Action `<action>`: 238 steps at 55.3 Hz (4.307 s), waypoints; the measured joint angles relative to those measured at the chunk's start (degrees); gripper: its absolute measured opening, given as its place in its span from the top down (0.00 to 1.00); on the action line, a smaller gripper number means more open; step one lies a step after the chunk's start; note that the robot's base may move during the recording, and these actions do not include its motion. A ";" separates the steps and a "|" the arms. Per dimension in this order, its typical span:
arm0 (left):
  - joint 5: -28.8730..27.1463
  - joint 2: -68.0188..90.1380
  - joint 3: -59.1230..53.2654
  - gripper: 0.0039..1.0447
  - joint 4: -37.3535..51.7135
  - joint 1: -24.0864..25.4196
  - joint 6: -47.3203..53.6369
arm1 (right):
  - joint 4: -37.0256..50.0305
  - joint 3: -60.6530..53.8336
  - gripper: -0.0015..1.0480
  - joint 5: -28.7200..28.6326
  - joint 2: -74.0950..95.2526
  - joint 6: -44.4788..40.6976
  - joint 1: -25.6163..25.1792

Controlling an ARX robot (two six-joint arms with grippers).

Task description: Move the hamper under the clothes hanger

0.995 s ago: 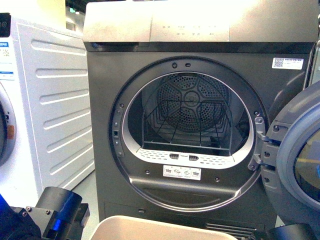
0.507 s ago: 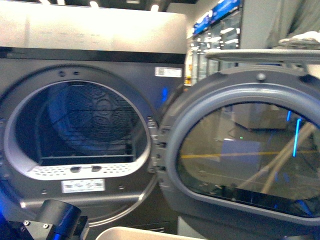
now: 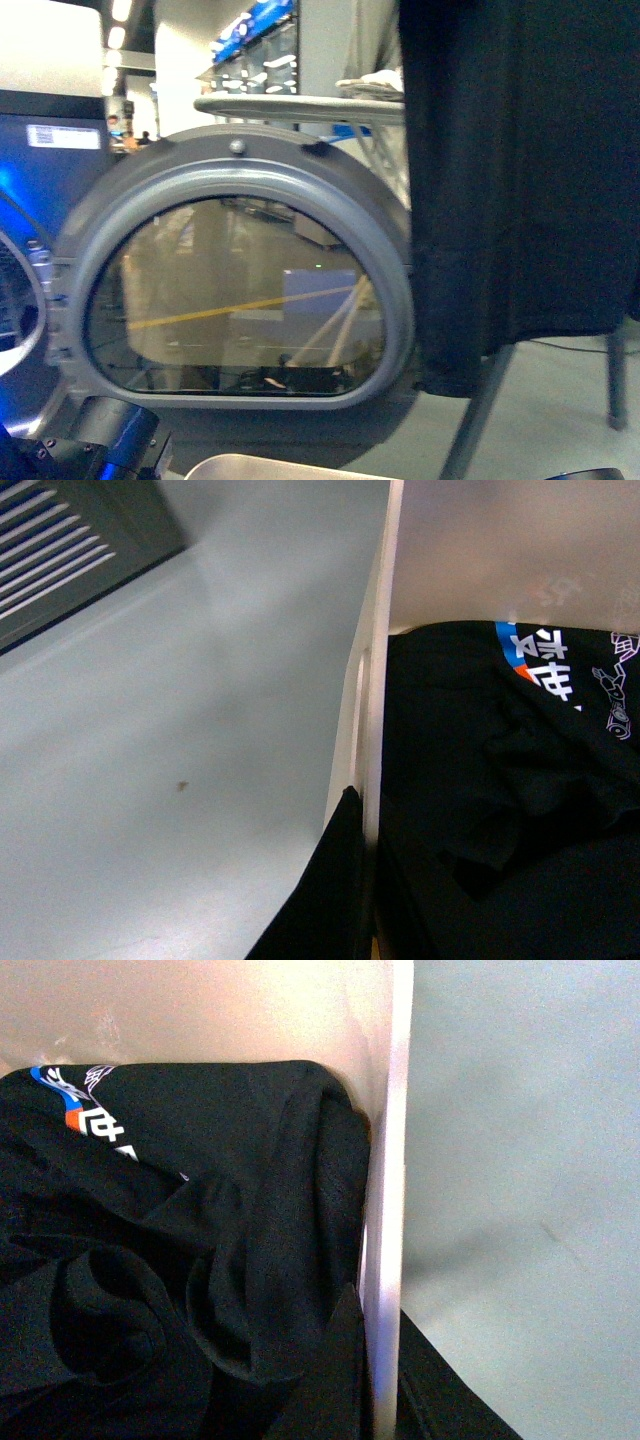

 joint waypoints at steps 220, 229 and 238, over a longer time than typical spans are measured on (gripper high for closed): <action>-1.57 -0.02 -1.51 0.96 5.31 -0.24 0.81 | 0.00 -0.02 0.97 0.07 -0.17 -0.02 -0.04; -4.15 2.21 -4.59 0.96 25.75 -0.98 3.41 | 10.80 -2.25 0.97 6.27 1.20 2.58 0.52; -4.28 2.34 -2.43 0.96 27.63 -1.99 3.98 | 20.81 -1.66 0.97 11.52 2.84 4.31 1.07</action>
